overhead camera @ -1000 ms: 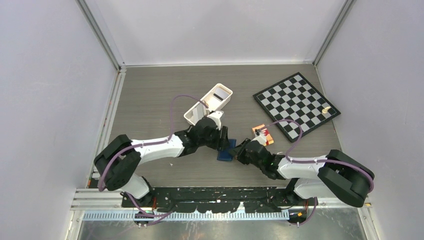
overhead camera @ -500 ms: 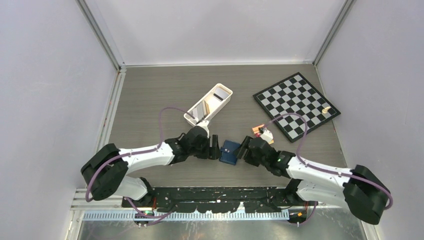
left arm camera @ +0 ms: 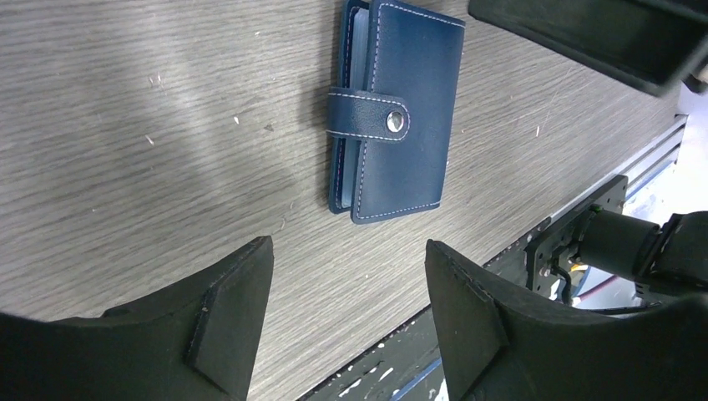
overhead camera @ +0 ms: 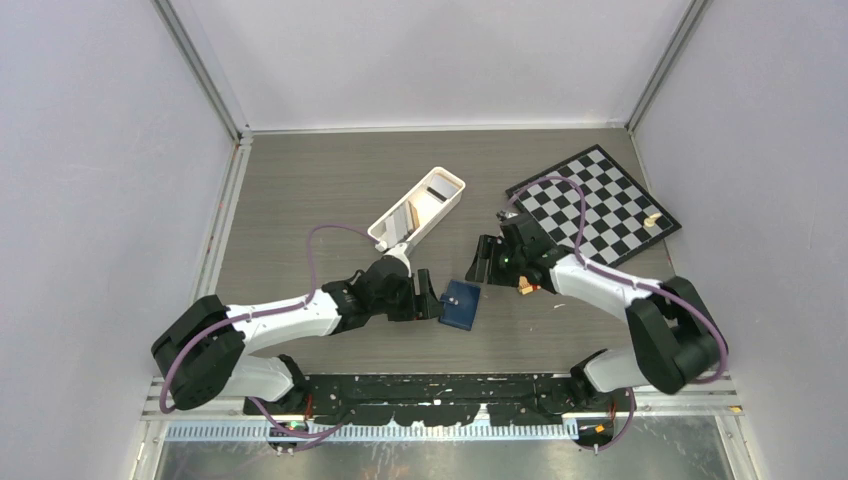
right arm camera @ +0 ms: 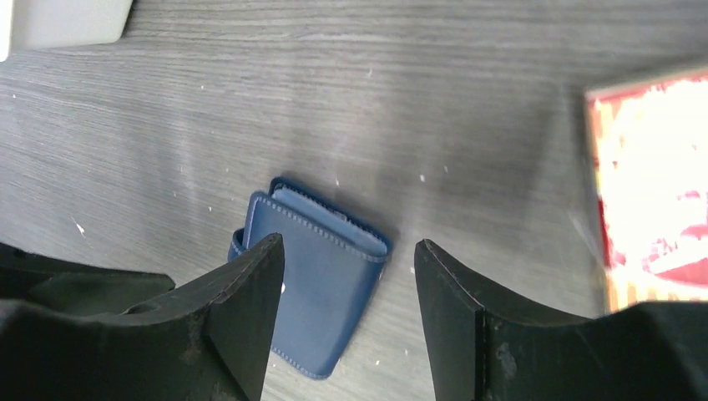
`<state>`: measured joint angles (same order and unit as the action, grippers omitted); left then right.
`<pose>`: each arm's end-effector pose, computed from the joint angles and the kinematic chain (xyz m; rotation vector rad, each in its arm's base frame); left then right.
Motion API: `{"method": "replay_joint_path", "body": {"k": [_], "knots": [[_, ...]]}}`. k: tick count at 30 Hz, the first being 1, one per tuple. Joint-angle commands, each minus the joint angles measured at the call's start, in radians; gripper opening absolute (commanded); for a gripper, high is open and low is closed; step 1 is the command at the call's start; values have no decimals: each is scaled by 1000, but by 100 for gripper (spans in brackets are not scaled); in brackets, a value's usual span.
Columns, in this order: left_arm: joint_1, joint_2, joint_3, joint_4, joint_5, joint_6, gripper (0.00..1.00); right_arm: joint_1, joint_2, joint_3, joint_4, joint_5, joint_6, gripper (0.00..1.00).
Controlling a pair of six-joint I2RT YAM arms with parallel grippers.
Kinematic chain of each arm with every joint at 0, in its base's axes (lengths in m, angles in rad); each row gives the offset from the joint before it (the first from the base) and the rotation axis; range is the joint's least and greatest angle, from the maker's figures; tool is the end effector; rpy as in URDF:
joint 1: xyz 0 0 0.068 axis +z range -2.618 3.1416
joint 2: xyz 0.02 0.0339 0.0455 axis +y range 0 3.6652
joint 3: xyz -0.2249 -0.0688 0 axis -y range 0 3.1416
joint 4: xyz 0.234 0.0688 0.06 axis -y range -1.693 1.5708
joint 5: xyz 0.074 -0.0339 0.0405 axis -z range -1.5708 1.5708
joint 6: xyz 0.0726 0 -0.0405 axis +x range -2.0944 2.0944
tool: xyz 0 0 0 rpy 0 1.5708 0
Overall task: Put the credit cards into the card holder
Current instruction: Close the card holder at the center of the board.
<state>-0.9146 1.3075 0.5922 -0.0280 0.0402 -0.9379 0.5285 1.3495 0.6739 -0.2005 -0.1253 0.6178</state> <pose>0.1718 -0.2279 0.1233 -0.0071 2.5229 -0.9160 0.2409 0.1512 0.1212 0.0560 2.5505 0.6351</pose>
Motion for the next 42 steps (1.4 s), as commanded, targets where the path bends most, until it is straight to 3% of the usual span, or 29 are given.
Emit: {"method": "replay_joint_path", "body": {"k": [1, 8, 18, 23, 29, 38, 42], "knots": [[-5, -38, -23, 15, 12, -66, 68, -33, 111, 52, 115, -177, -109, 63], [-33, -16, -61, 96, 46, -147, 68, -33, 191, 5, 227, -268, -63, 60], [-90, 146, -116, 388, 97, -300, 67, -12, 74, -165, 255, -272, 51, 58], [-89, 179, -133, 445, 13, -311, 66, 24, 21, -198, 242, -255, 114, 54], [-22, 209, -129, 521, -15, -250, 67, 105, -37, -233, 234, -219, 183, 47], [104, 227, -7, 451, -33, -41, 67, 293, -166, -300, 222, -85, 366, 45], [132, 301, 48, 555, 17, 10, 67, 342, -202, -299, 210, -80, 393, 46]]}}
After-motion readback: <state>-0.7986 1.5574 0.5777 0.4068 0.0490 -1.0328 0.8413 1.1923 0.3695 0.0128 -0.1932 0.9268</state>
